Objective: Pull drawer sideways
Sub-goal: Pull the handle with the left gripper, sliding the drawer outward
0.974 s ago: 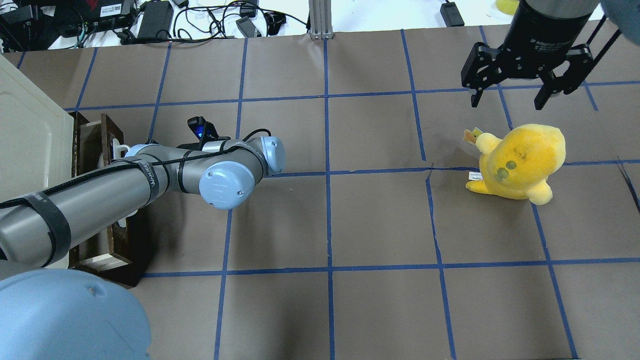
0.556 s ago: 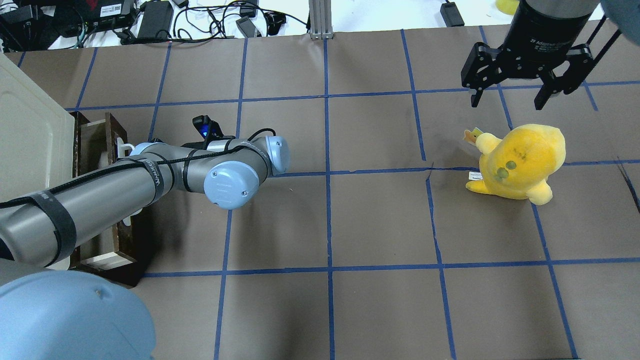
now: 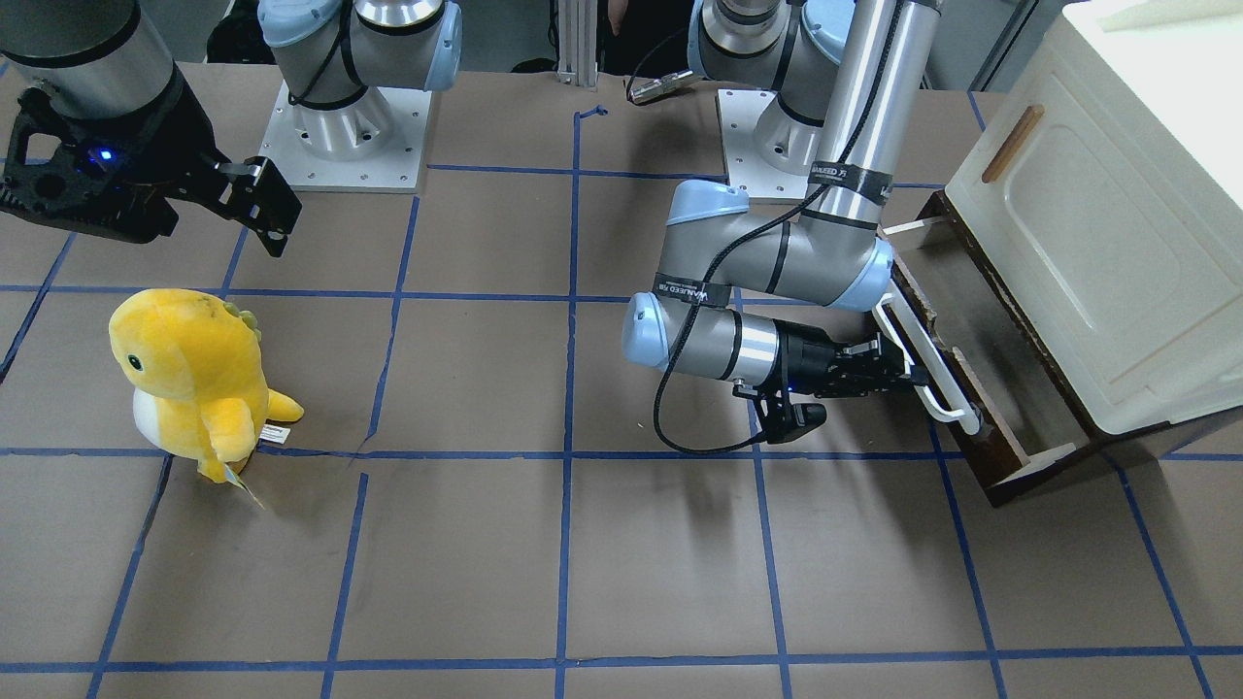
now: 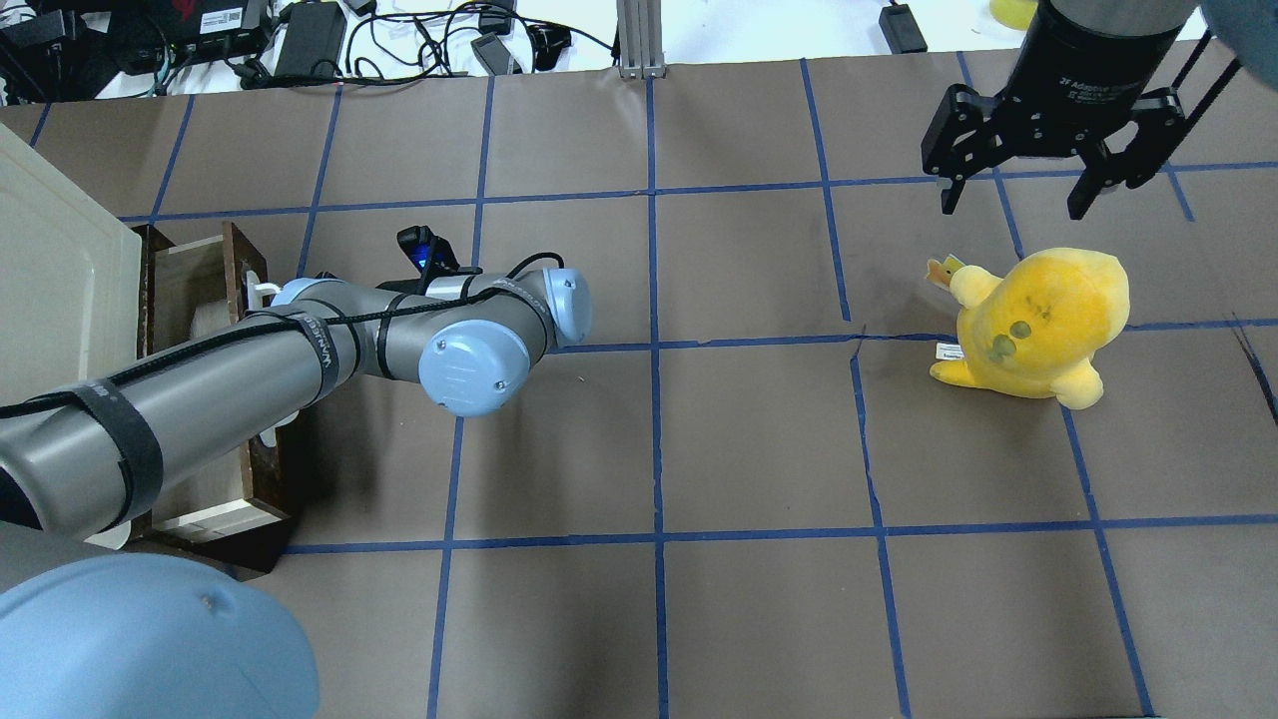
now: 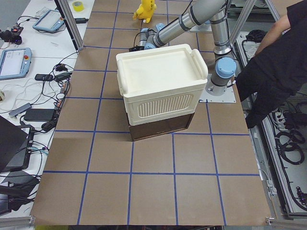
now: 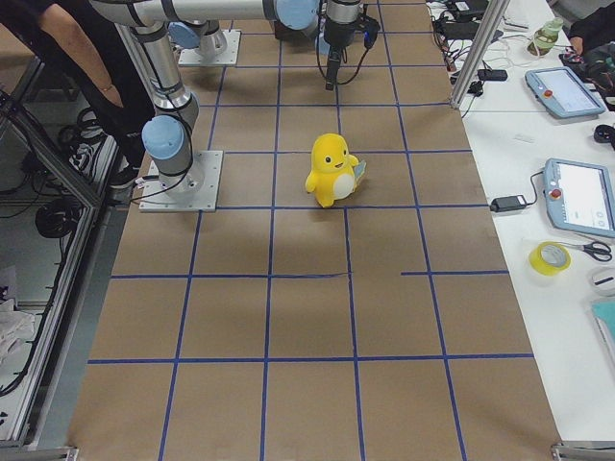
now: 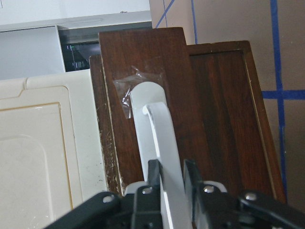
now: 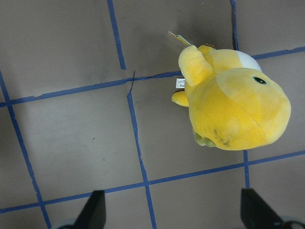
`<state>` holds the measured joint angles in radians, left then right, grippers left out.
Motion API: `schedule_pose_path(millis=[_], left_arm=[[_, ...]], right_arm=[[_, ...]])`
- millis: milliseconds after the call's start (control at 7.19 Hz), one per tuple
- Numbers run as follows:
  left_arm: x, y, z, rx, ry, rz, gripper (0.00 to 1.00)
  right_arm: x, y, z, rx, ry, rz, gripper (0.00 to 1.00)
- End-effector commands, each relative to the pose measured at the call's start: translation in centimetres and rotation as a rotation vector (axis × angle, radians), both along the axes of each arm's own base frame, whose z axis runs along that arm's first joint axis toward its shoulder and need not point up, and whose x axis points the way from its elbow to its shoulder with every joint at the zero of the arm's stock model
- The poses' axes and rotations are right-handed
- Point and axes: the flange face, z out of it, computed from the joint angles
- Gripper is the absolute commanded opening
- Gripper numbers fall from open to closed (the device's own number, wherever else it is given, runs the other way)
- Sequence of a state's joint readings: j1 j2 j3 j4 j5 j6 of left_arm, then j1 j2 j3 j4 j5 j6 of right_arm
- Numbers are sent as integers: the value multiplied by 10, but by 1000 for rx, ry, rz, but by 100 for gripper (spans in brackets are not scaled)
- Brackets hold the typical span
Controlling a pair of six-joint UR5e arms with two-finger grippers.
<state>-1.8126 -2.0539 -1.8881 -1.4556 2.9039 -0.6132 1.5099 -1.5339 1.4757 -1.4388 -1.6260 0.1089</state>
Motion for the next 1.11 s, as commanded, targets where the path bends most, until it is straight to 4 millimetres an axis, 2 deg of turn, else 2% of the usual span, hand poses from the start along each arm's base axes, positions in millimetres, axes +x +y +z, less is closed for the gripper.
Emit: schedule_pose_path(millis=[0, 974], left_arm=[[-2, -1, -1, 1, 6, 3, 24], [-2, -4, -6, 11, 5, 5, 23]], right_arm=[[0, 0, 0, 0, 0, 0, 100], [1, 0, 0, 0, 0, 1, 100]])
